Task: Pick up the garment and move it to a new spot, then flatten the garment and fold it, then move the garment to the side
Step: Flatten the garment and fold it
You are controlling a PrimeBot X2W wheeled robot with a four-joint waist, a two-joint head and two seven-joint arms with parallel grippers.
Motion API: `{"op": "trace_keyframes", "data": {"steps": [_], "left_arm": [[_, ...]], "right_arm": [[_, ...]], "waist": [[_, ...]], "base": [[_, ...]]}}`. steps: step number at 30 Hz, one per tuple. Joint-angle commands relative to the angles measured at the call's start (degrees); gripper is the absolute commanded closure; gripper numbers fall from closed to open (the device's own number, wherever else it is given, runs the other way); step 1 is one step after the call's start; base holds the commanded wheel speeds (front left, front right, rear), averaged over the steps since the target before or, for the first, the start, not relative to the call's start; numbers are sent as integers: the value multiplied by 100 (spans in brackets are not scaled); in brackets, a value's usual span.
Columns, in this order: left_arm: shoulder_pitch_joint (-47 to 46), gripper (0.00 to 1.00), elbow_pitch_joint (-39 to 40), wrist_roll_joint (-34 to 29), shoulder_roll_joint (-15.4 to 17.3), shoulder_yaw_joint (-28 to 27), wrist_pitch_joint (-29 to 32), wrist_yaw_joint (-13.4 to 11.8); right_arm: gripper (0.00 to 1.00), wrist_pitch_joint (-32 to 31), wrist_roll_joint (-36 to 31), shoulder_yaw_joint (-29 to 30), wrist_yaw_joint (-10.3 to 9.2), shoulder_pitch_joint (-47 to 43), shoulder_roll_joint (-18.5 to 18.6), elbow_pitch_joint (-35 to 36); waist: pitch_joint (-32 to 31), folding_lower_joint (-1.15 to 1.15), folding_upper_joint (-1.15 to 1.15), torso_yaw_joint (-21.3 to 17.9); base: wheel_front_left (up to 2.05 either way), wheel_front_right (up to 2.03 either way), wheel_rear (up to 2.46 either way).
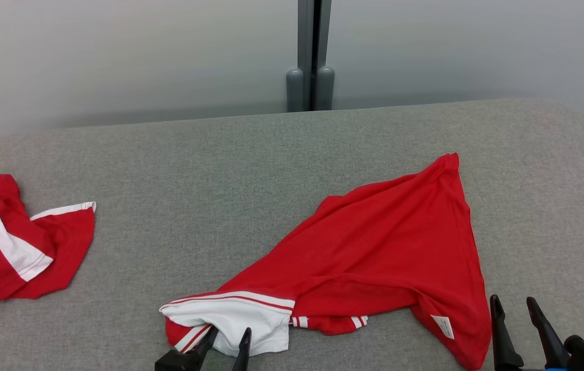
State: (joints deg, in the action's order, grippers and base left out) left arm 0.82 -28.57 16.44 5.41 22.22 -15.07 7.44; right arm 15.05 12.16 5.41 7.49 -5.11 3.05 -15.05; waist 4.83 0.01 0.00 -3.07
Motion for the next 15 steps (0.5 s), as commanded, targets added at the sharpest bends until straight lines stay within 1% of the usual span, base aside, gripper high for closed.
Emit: {"op": "trace_keyframes", "data": {"steps": [1, 2, 6, 9, 13, 15], "left_arm": [[-161, 69, -67, 116, -39, -40, -15, 4], [-189, 100, -131, 171, -55, -41, -14, 4], [-310, 100, -289, 235, -52, -5, -15, 4], [-312, 100, -270, 261, 21, 30, -14, 4], [-100, 100, 151, 404, 148, 161, -14, 4], [24, 100, 497, 452, 311, 143, -15, 4]], "right_arm": [[0, 19, 1, -3, 1, 76, 34, -7], [0, 19, 5, 4, 1, 80, 32, -10], [0, 19, 23, 37, 1, 61, 30, -27], [0, 19, 15, 57, 1, 24, 26, -21], [0, 19, 32, 97, 1, -20, 17, -28], [0, 19, 36, 128, 1, -73, 12, -6]], "waist": [[21, -1, 0, -22], [28, -1, 0, -29], [30, -1, 0, -30], [12, -1, 0, -6], [-46, -1, 0, 51], [-83, -1, 0, 105]], "base": [[0, 0, 0], [0, 0, 0], [0, 0, 0], [0, 0, 0], [0, 0, 0], [0, 0, 0]]}}
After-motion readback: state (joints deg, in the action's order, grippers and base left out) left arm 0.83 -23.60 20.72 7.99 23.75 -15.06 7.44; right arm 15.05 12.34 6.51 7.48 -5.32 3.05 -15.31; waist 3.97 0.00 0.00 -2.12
